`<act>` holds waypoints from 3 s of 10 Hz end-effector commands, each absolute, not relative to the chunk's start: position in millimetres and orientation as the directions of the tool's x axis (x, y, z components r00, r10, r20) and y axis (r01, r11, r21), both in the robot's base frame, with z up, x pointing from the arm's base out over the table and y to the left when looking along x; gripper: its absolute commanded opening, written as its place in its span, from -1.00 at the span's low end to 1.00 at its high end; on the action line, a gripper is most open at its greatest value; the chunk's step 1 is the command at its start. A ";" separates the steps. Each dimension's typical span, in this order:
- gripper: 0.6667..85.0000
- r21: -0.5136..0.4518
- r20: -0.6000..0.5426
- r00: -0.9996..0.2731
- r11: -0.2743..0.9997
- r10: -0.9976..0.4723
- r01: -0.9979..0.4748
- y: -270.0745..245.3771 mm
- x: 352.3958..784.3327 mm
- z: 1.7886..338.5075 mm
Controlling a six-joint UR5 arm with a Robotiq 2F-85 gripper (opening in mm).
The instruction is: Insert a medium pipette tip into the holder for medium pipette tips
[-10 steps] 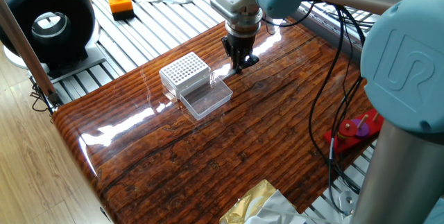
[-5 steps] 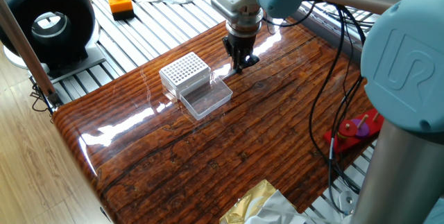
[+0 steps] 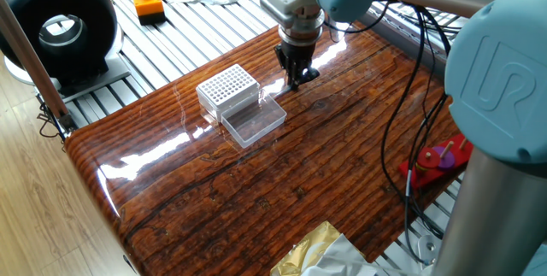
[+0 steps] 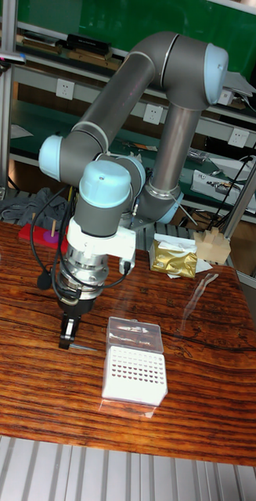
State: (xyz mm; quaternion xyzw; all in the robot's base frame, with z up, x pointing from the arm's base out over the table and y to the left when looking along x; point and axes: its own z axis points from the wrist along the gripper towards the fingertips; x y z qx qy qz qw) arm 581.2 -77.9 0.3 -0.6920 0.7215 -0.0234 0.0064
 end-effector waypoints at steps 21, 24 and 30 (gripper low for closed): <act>-0.99 -0.082 0.264 -0.303 0.292 -0.916 -0.953 -101.9 576.3 56.2; -0.99 -0.119 0.412 -0.313 0.290 -0.856 -0.950 -126.2 578.7 69.6; -0.99 -0.131 0.571 -0.269 0.238 -0.775 -0.963 -161.4 583.9 84.9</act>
